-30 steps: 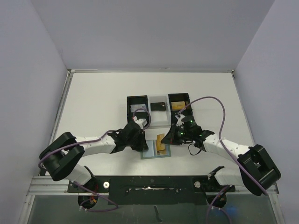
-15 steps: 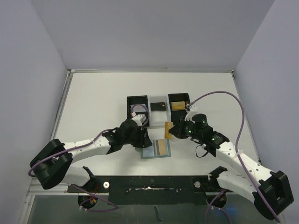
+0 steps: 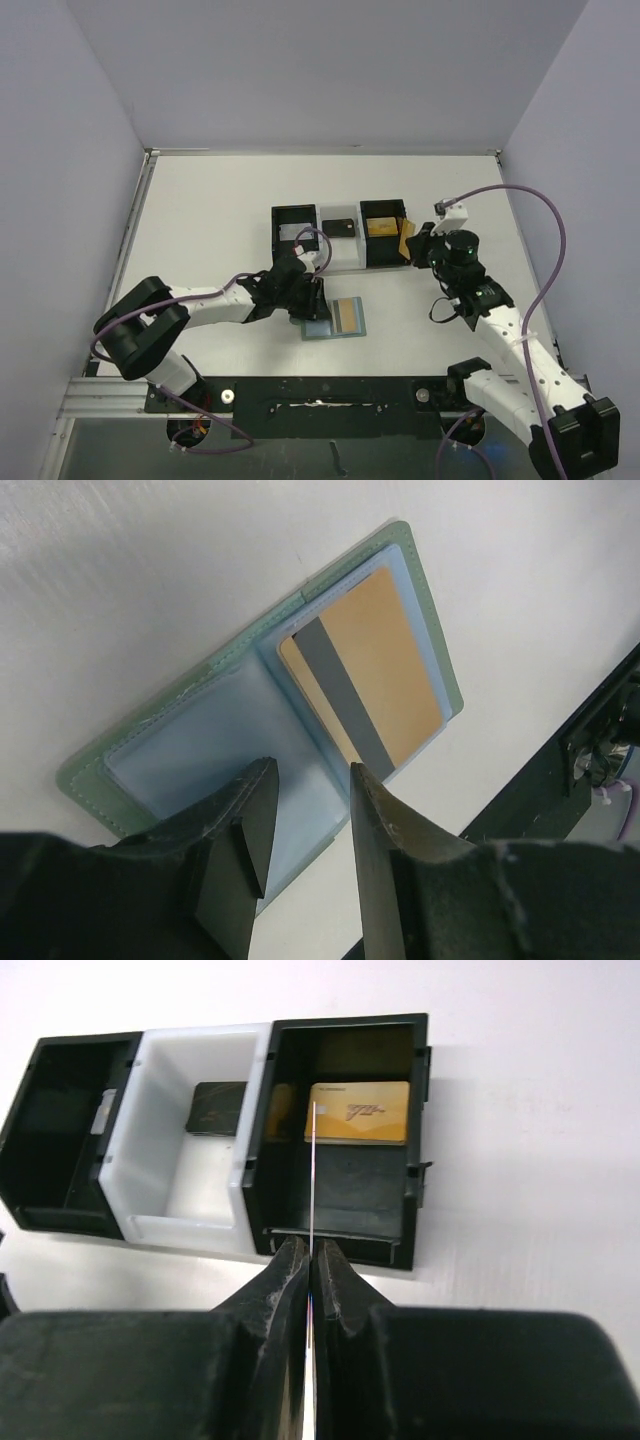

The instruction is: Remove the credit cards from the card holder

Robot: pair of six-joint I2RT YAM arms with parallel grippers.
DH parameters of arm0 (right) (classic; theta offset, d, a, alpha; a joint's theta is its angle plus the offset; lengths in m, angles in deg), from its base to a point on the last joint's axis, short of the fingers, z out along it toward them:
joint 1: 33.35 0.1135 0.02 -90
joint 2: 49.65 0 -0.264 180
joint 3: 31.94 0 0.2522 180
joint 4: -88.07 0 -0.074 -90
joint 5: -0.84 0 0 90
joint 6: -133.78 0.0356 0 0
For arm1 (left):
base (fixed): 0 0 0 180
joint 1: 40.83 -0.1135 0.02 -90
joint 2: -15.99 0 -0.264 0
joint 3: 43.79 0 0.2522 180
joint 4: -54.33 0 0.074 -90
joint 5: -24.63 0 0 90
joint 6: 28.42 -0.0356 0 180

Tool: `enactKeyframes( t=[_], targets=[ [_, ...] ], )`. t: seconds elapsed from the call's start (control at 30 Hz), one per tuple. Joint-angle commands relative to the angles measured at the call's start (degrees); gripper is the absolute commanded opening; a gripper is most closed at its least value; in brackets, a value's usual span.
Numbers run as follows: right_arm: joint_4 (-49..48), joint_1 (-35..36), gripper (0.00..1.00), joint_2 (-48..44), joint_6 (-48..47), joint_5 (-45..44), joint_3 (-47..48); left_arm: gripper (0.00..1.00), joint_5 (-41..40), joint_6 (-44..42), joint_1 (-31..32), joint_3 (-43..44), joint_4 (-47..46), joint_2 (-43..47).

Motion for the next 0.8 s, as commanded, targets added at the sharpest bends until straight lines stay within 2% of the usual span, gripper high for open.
enactKeyframes(
  t=[0.0, 0.07, 0.17, 0.3, 0.37, 0.53, 0.73, 0.77],
  targets=[
    [-5.0, -7.8, 0.0, 3.9, -4.2, 12.6, 4.3, 0.33, -1.2, -1.2, -0.3, 0.3, -0.1, 2.4],
    [-6.5, -9.3, 0.0, 5.9, -7.2, 15.8, 5.1, 0.33, -1.3, -1.8, -0.3, 0.7, 0.3, 3.2],
    [-8.0, -9.0, 0.0, 9.2, -20.0, 20.4, 5.9, 0.33, -2.1, -2.4, -0.4, 1.7, 1.9, 4.1],
    [-4.6, -6.2, 0.0, 13.3, -38.3, 18.6, 9.0, 0.35, -3.5, -2.6, -0.5, 1.9, 1.8, 6.8],
    [-5.3, -6.0, 0.0, 15.6, -42.7, 16.8, 10.3, 0.37, -4.5, -2.5, -0.8, 1.7, 1.7, 8.4],
    [-4.9, -5.9, 0.0, 21.2, -55.8, 21.0, 13.7, 0.48, -6.7, -2.1, -2.4, 0.3, 1.2, 13.5],
    [-2.9, -5.4, 0.0, 28.7, -67.3, 19.9, 17.2, 0.67, -7.8, -0.9, -6.3, -4.8, 0.2, 21.1],
    [-2.9, -5.2, 0.0, 29.7, -68.0, 19.6, 17.8, 0.68, -7.7, -0.7, -7.0, -5.4, 0.2, 22.1]
  ],
)
